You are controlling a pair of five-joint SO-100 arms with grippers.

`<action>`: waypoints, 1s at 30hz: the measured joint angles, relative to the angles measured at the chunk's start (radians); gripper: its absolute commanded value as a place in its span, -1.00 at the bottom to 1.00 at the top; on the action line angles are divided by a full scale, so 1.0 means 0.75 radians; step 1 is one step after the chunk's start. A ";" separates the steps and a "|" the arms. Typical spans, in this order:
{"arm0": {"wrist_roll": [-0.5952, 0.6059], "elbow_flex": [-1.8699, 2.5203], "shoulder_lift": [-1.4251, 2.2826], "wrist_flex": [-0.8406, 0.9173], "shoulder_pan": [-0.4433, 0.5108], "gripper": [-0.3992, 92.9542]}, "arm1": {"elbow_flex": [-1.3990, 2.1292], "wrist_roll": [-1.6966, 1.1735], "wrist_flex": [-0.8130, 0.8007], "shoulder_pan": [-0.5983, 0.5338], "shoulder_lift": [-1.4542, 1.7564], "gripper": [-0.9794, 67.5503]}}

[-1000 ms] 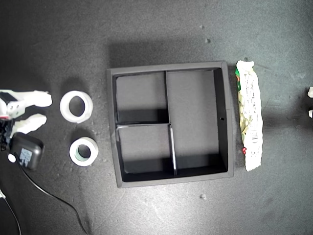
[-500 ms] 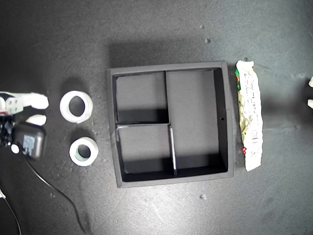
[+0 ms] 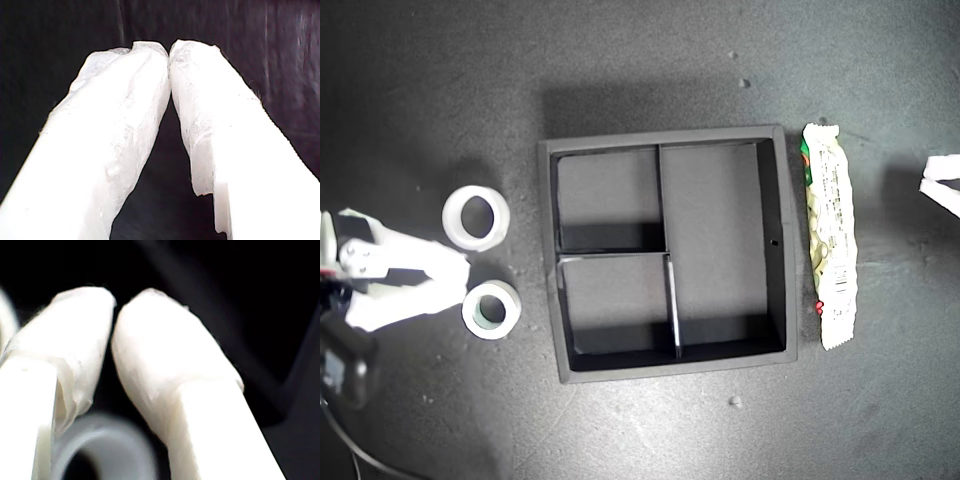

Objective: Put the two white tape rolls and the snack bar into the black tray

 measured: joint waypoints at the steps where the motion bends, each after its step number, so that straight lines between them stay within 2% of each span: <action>1: 0.061 -0.006 0.000 -0.080 -0.002 -0.88 | 0.000 -0.108 -0.070 0.000 0.000 -0.98; 6: 0.184 -0.057 0.000 -0.137 -0.043 -0.75 | 0.000 -0.284 -0.301 -0.010 0.000 -0.98; 13: 0.157 -0.096 0.000 0.166 -0.084 -0.66 | 0.000 -0.311 -0.597 0.006 0.000 -0.97; 15: 0.157 -0.123 -0.014 0.241 -0.086 -0.64 | -0.008 -0.325 -0.622 -0.010 0.000 -0.89; 19: 0.157 -0.168 -0.168 0.321 -0.094 -0.63 | -0.080 -0.374 -0.605 -0.055 -0.002 -0.78; 30: 0.192 -0.356 -0.722 0.295 -0.100 -0.63 | -0.200 -0.450 -0.354 -0.196 -0.002 -0.76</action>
